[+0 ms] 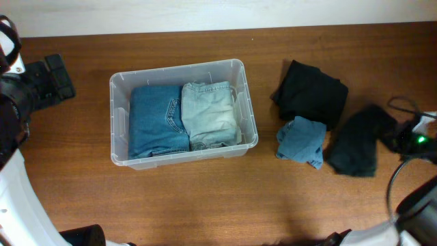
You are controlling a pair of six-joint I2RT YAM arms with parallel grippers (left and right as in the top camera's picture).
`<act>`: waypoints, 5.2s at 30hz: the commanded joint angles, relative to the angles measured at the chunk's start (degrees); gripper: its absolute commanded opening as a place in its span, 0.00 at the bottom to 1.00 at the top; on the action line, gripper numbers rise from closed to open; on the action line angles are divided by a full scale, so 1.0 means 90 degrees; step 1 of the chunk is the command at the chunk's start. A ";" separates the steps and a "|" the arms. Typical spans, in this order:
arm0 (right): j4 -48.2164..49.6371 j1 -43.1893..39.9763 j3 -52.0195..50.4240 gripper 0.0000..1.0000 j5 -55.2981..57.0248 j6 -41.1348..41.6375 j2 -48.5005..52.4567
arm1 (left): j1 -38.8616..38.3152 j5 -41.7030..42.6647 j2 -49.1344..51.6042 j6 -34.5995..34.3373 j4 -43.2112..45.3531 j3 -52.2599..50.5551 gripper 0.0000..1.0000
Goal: Pack container
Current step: 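Move the right gripper to the black garment and grasp it, then carry the black garment with the right gripper into the bin, then release the black garment in the bin and lift the right gripper, then move the right gripper to the second black garment and grasp it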
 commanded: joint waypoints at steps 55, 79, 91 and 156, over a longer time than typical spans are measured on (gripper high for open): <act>0.6091 0.8233 0.0185 0.04 0.0369 0.2305 -0.0855 | 0.0022 0.0029 -0.0070 -0.0039 0.0000 0.0005 0.99; 0.6460 0.9224 0.0182 0.04 0.0950 0.1775 0.0741 | 0.0022 0.0027 -0.0070 -0.0039 0.0000 0.0005 0.99; 0.5894 1.0001 0.0180 0.59 0.0855 0.1787 0.0741 | 0.0022 0.0027 -0.0070 -0.0039 0.0000 0.0005 0.99; 0.3184 0.3145 0.0182 0.04 0.0787 0.1409 0.1933 | 0.0022 0.0027 -0.0070 -0.0036 0.0000 0.0005 0.99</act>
